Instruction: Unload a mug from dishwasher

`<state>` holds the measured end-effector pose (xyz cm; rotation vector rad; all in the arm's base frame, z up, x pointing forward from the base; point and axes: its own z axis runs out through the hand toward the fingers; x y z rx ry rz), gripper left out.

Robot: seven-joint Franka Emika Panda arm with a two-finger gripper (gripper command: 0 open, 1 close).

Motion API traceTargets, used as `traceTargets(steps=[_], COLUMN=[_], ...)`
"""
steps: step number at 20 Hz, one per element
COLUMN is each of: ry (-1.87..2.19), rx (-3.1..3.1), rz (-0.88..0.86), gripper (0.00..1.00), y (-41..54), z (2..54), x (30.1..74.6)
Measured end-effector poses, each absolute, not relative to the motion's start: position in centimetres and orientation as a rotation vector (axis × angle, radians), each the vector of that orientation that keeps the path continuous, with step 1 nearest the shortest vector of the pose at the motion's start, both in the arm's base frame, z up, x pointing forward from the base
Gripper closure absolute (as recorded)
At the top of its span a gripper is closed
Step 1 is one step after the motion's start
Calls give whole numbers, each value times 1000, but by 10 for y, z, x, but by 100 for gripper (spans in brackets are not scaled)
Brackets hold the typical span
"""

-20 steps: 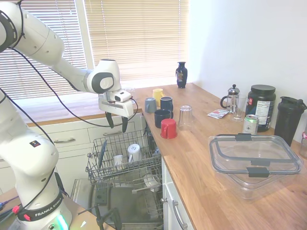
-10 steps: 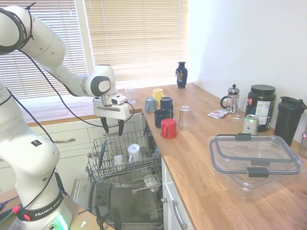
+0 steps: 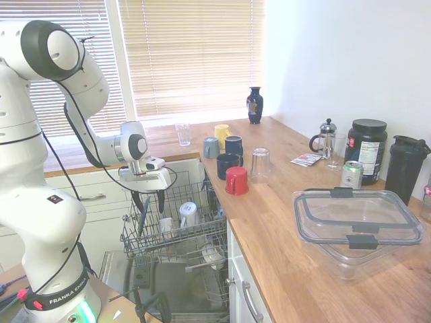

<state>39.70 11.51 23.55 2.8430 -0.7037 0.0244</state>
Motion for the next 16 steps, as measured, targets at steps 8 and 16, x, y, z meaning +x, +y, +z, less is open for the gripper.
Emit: traceTargets(steps=[8, 16], ry=[-604, -610], rx=[2811, 2784], rz=[-24, -77], gripper=[0, 0], y=[155, 143], z=[189, 149], x=[423, 442])
